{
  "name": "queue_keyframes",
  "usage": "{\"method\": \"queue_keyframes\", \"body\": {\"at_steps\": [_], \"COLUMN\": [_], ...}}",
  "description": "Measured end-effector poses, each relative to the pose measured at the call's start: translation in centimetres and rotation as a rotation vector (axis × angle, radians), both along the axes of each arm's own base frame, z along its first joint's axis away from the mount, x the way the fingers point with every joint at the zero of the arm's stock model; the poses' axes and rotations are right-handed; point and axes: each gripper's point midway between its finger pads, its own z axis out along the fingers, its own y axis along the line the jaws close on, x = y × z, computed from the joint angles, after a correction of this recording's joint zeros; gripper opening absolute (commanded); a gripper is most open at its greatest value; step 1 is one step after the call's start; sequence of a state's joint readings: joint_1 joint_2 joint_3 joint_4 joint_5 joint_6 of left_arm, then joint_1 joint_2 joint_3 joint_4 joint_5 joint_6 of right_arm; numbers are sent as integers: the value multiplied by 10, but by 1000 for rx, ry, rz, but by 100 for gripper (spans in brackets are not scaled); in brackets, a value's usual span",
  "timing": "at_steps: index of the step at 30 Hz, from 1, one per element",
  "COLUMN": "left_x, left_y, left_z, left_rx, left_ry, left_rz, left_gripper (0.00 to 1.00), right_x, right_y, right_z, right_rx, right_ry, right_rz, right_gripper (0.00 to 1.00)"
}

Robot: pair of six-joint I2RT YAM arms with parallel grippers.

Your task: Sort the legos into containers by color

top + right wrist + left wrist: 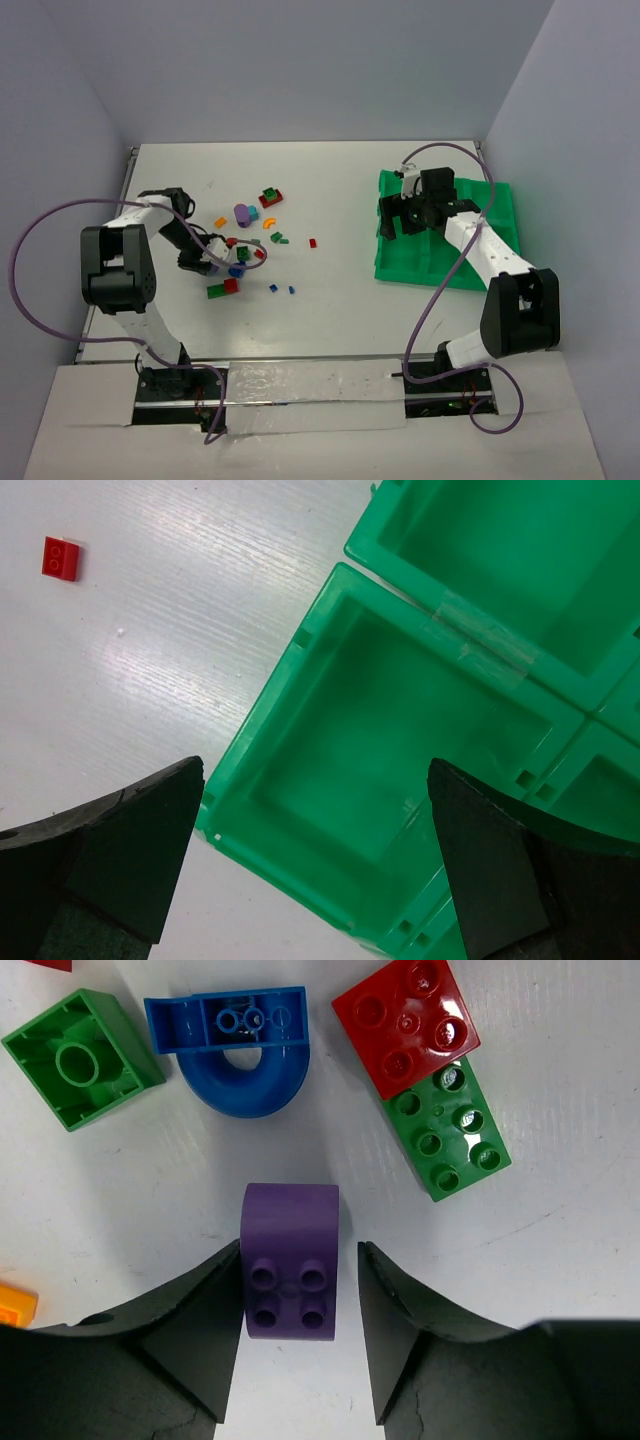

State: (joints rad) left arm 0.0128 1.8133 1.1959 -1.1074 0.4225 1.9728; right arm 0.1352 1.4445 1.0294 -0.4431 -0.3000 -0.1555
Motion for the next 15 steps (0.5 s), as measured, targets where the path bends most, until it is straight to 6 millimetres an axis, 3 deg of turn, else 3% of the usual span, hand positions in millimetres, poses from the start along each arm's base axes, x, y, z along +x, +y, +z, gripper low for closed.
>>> {"method": "queue_keyframes", "body": {"at_steps": [7,10,13,15], "left_x": [4,14,37,60], "left_y": [0,-2,-11,-26], "left_z": [2,11,39,74], "left_rx": [-2,-10,-64,-148], "left_ry": [-22,-52,-112,-164], "left_rz": [-2,-1,23,81], "left_gripper": [30,4,0,0], "right_x": [0,-1,-3,-7], "right_y": [1,3,11,20], "right_z": [0,1,4,11], "right_rx": [3,13,49,91], "right_ry": [1,2,2,-7], "right_rz": [2,11,43,80], "right_gripper": [100,100,100,100]}}
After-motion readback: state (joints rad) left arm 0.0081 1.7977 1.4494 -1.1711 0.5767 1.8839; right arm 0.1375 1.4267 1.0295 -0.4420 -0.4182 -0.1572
